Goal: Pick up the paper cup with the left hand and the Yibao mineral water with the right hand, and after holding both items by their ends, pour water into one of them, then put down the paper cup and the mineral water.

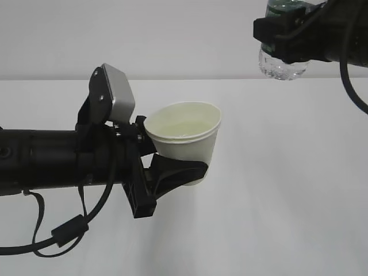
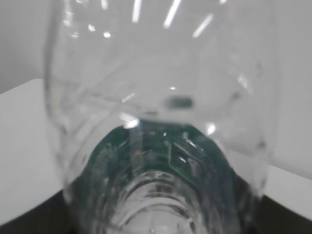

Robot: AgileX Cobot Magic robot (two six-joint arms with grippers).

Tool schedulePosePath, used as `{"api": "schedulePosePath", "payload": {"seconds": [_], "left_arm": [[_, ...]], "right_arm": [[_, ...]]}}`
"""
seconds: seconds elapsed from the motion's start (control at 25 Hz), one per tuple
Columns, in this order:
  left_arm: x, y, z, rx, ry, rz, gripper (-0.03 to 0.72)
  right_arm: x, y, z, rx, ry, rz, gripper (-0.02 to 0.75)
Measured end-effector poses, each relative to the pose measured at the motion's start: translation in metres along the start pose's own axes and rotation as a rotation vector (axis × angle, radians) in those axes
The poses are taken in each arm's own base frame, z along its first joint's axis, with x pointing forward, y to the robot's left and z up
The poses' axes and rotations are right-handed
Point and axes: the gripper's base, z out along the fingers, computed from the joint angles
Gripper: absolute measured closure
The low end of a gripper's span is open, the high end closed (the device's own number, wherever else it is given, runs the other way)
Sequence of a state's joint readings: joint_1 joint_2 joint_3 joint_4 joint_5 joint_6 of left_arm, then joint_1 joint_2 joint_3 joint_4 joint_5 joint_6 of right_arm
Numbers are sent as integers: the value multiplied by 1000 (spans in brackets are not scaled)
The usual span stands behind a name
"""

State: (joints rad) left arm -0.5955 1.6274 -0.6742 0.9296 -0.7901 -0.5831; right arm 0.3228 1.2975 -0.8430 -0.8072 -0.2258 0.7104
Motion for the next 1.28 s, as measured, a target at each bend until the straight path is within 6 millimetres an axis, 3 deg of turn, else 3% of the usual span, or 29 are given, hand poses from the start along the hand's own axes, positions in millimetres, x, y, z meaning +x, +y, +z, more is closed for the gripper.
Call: {"api": "schedulePosePath", "payload": {"seconds": [1.28], "left_arm": [[-3,22,-2,-238,-39,-20,268]], "right_arm": [[1,-1,0,6,7,0,330]]}}
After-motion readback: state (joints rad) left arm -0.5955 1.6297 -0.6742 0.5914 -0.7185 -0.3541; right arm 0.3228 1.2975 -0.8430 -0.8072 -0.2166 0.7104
